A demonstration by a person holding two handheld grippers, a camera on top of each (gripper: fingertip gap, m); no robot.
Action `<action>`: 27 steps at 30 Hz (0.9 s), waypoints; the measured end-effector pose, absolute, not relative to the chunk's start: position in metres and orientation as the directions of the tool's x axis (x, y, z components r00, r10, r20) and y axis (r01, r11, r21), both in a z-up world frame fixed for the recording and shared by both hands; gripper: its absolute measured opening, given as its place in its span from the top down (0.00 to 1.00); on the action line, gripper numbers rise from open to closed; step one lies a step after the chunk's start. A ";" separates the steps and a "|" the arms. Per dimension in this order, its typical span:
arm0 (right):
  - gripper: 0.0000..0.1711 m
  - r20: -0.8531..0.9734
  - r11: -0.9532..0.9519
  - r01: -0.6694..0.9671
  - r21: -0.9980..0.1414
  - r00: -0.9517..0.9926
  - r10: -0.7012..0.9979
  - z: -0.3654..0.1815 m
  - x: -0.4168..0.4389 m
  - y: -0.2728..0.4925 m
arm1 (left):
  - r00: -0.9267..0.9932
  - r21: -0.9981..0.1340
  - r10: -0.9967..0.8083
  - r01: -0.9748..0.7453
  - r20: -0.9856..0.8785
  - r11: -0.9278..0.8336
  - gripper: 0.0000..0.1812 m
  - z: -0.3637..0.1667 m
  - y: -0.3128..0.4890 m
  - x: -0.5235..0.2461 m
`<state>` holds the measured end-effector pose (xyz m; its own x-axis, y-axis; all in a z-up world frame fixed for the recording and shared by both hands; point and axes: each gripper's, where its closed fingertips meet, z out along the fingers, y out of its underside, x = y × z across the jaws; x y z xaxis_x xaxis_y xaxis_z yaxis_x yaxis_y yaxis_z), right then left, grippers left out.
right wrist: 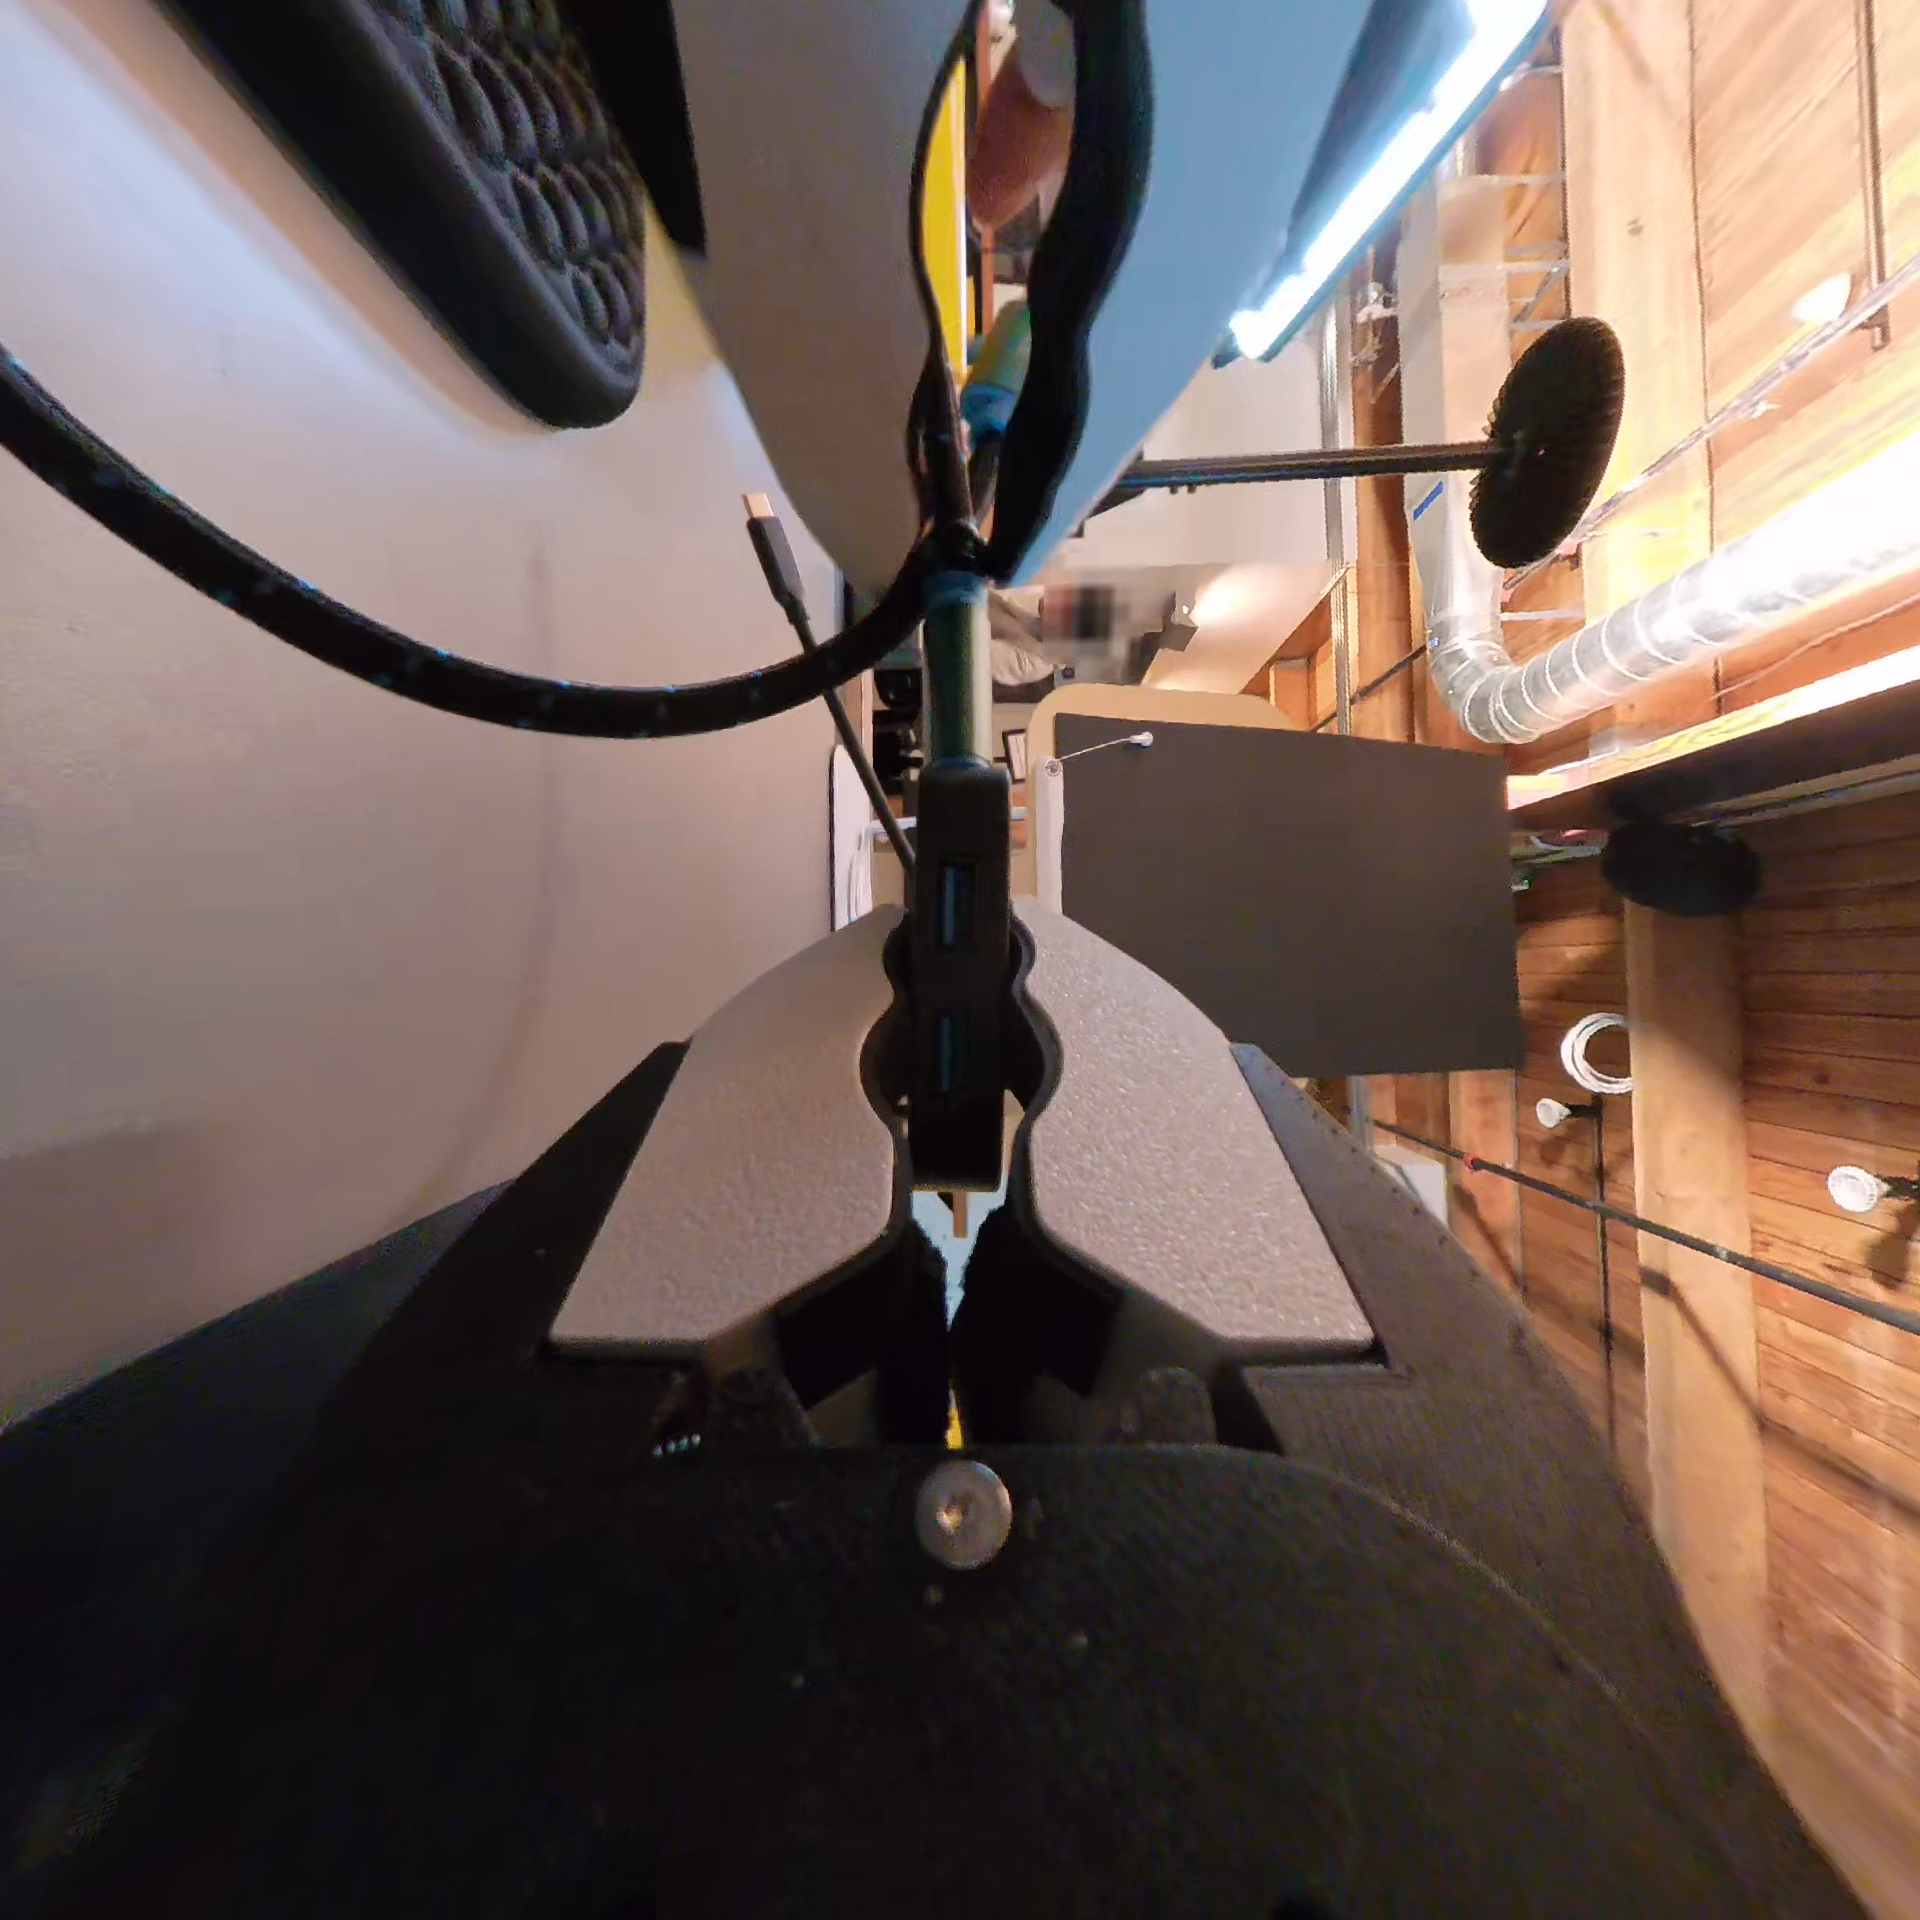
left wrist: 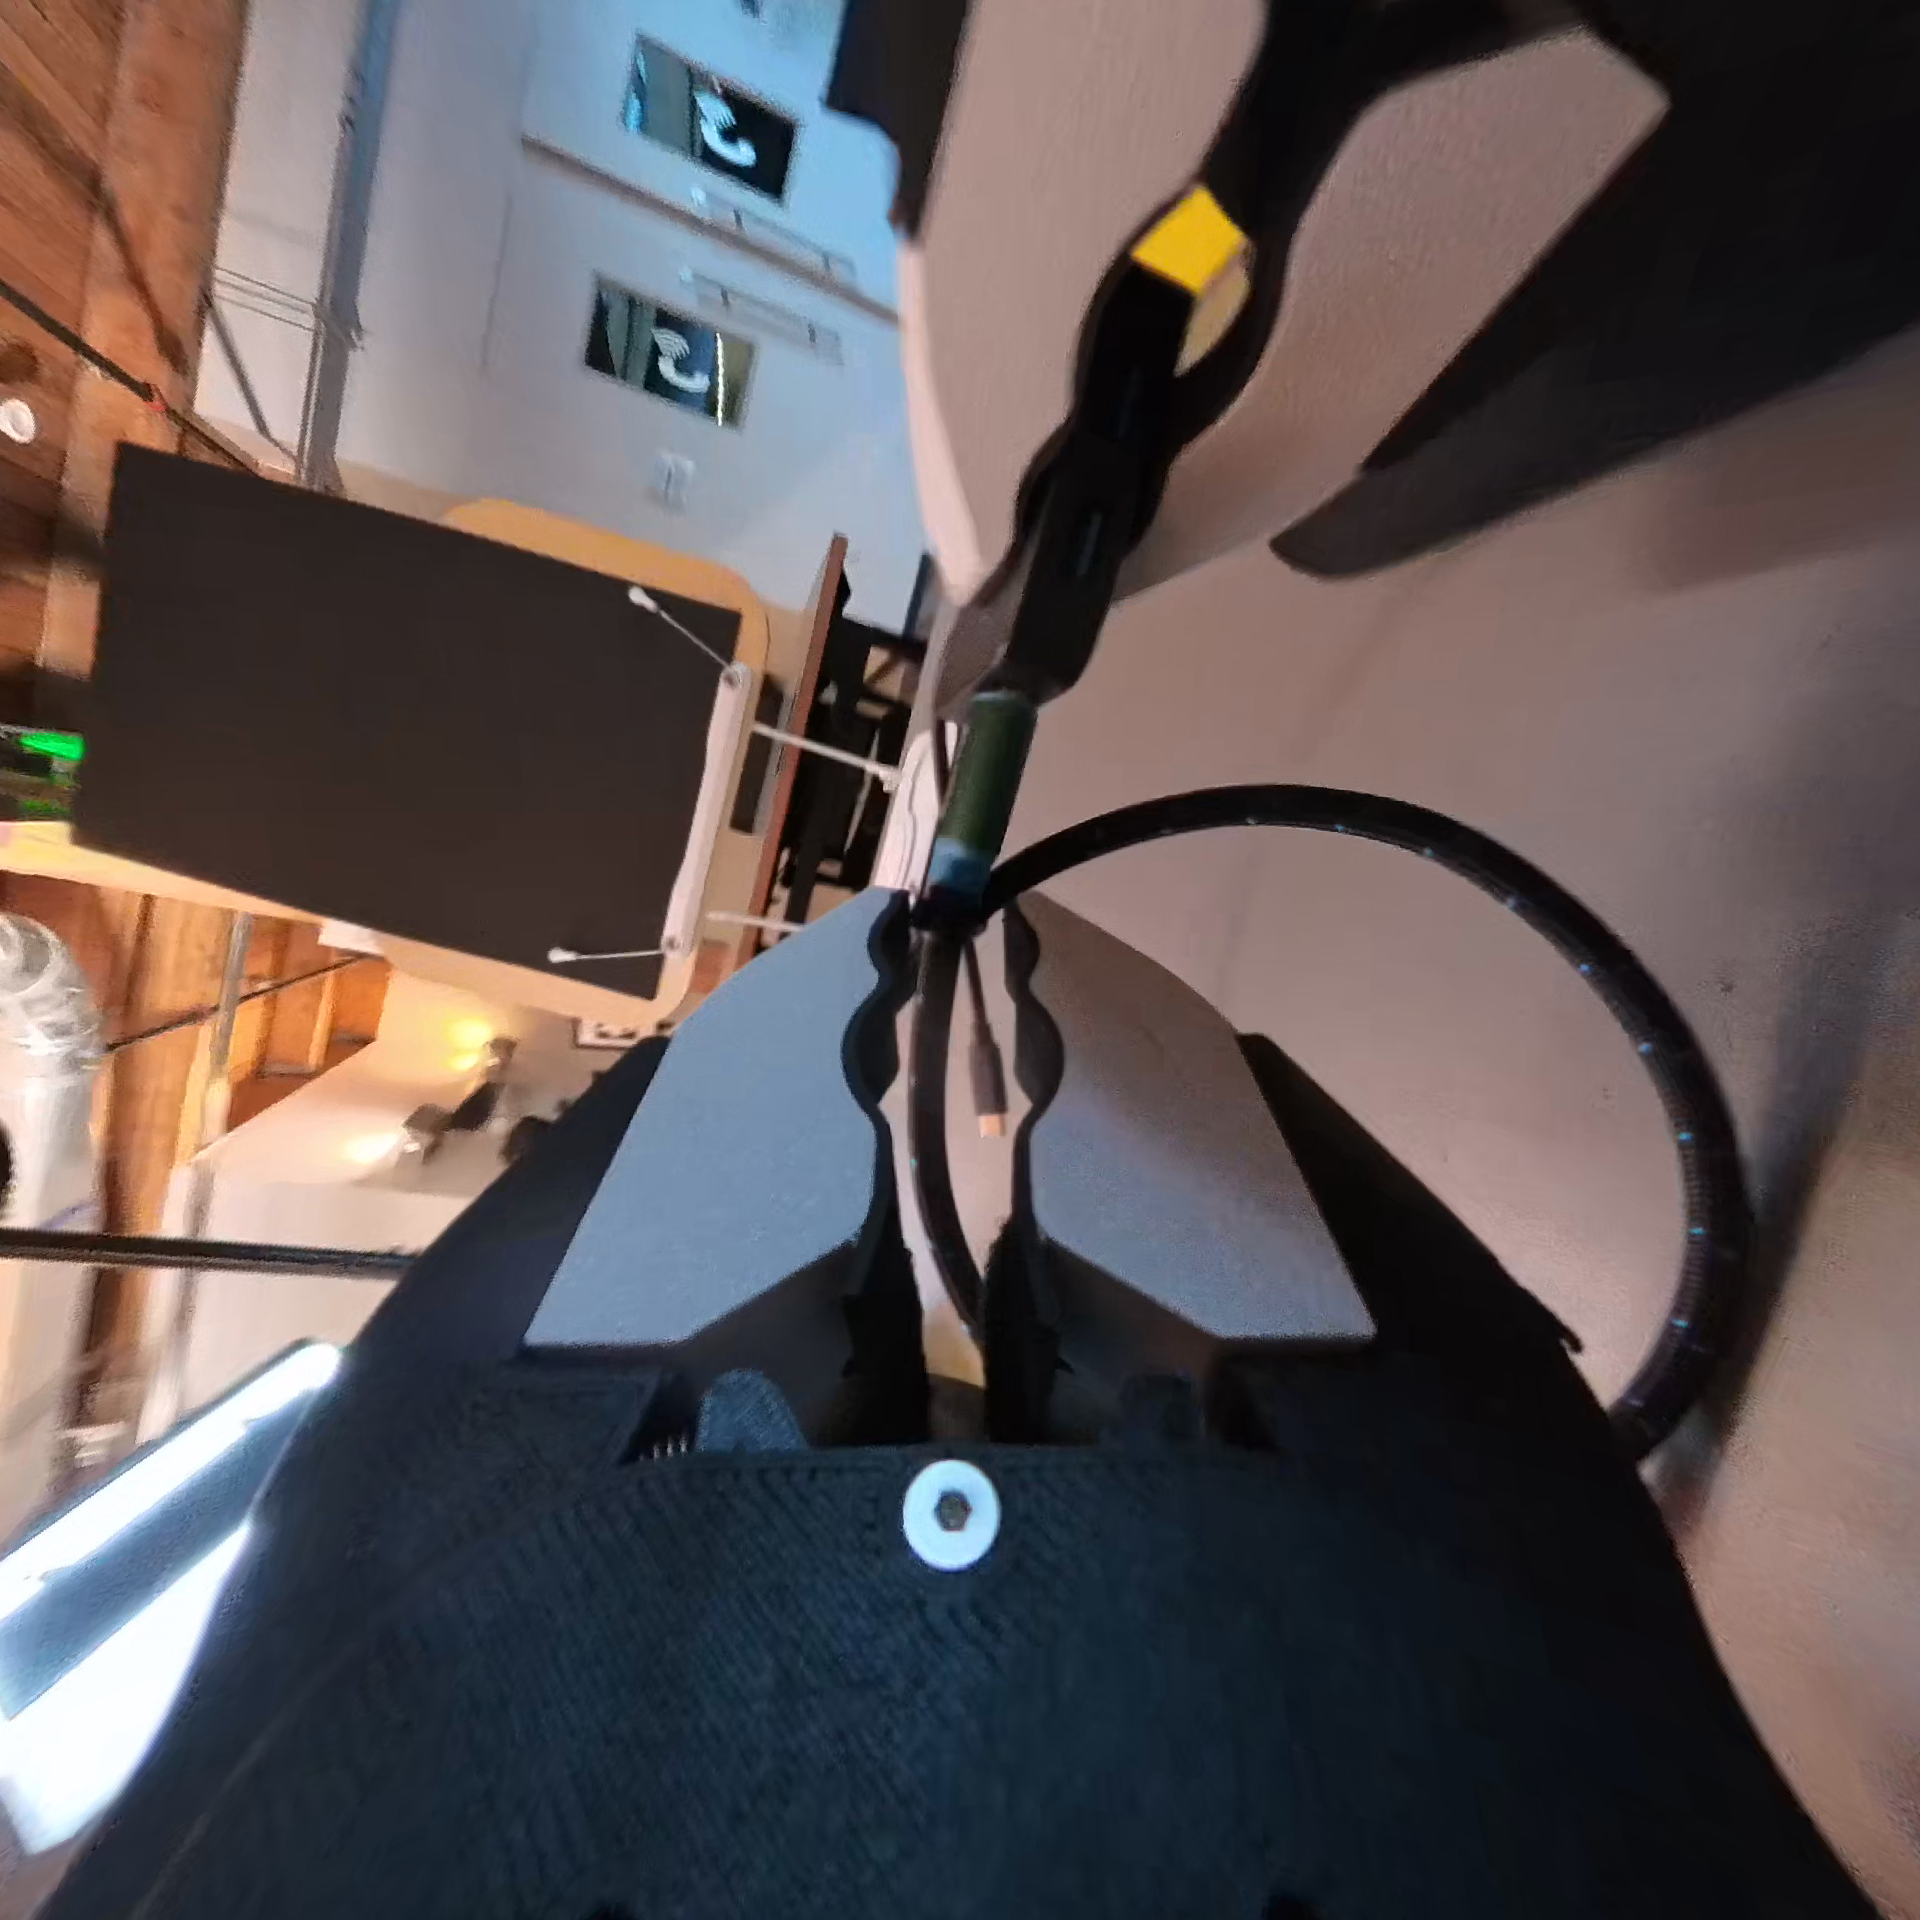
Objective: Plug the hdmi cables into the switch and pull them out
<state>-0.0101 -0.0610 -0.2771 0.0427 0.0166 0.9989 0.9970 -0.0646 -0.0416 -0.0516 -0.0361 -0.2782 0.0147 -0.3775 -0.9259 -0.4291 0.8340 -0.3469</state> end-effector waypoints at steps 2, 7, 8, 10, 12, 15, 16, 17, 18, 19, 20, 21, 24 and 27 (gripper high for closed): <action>0.92 0.997 -0.073 0.994 -0.076 0.076 0.001 -0.274 -0.001 -0.064 | 0.036 -0.447 -0.470 -0.381 -0.882 0.809 0.83 -0.271 -0.032 -0.057; 0.92 0.996 0.002 0.996 -0.092 0.092 -0.006 -0.271 -0.003 -0.069 | -0.016 -0.545 -0.583 -0.335 -0.813 0.769 0.82 -0.276 -0.025 -0.068; 0.92 0.996 0.000 0.996 -0.085 0.085 -0.011 -0.271 -0.004 -0.069 | -0.053 -0.586 -0.633 -0.323 -0.773 0.743 0.86 -0.281 -0.031 -0.067; 0.92 0.998 -0.005 0.998 -0.057 0.057 -0.011 -0.273 -0.008 -0.068 | -0.047 -0.658 -0.701 -0.304 -0.712 0.689 0.93 -0.280 -0.036 -0.064; 0.92 0.999 -0.036 0.999 -0.027 0.027 -0.019 -0.273 -0.009 -0.067 | -0.041 -0.660 -0.706 -0.322 -0.707 0.679 0.95 -0.279 -0.033 -0.064; 0.92 0.999 -0.117 0.993 0.017 -0.021 -0.029 -0.270 -0.005 -0.064 | -0.033 -0.682 -0.740 -0.363 -0.672 0.635 0.95 -0.281 -0.036 -0.065; 0.92 0.999 -0.142 0.989 0.028 -0.033 -0.031 -0.270 -0.003 -0.064 | -0.032 -0.683 -0.743 -0.369 -0.668 0.630 0.96 -0.281 -0.038 -0.065; 0.92 0.999 -0.160 0.987 0.032 -0.038 -0.030 -0.271 -0.002 -0.063 | -0.031 -0.680 -0.742 -0.376 -0.670 0.629 0.96 -0.282 -0.040 -0.065; 0.92 0.999 -0.171 0.985 0.034 -0.039 -0.026 -0.272 -0.001 -0.063 | -0.025 -0.676 -0.740 -0.387 -0.672 0.627 0.96 -0.282 -0.040 -0.065; 0.92 0.999 -0.182 0.983 0.035 -0.039 -0.020 -0.273 -0.001 -0.063 | -0.021 -0.679 -0.746 -0.399 -0.665 0.616 0.96 -0.283 -0.040 -0.065; 0.92 0.999 -0.194 0.980 0.038 -0.042 -0.017 -0.274 0.000 -0.062 | -0.014 -0.691 -0.760 -0.408 -0.649 0.597 0.96 -0.283 -0.039 -0.064; 0.92 0.999 -0.202 0.978 0.044 -0.048 -0.015 -0.274 0.000 -0.062 | -0.004 -0.708 -0.779 -0.413 -0.627 0.573 0.96 -0.284 -0.039 -0.064; 0.92 0.999 -0.192 0.981 0.044 -0.049 -0.023 -0.273 0.001 -0.061 | 0.008 -0.749 -0.812 -0.392 -0.583 0.534 0.95 -0.283 -0.038 -0.063; 0.92 0.997 -0.194 0.980 0.050 -0.062 -0.055 -0.265 0.006 -0.061 | 0.030 -0.733 -0.765 -0.310 -0.644 0.605 0.87 -0.268 -0.041 -0.060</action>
<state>0.0064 -0.0609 -0.2649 -0.0621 -0.0551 0.9966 0.9796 -0.1943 0.0503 -0.0604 -0.0410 -0.2679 0.0300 -0.7645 -0.6439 -0.3098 0.6053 -0.7332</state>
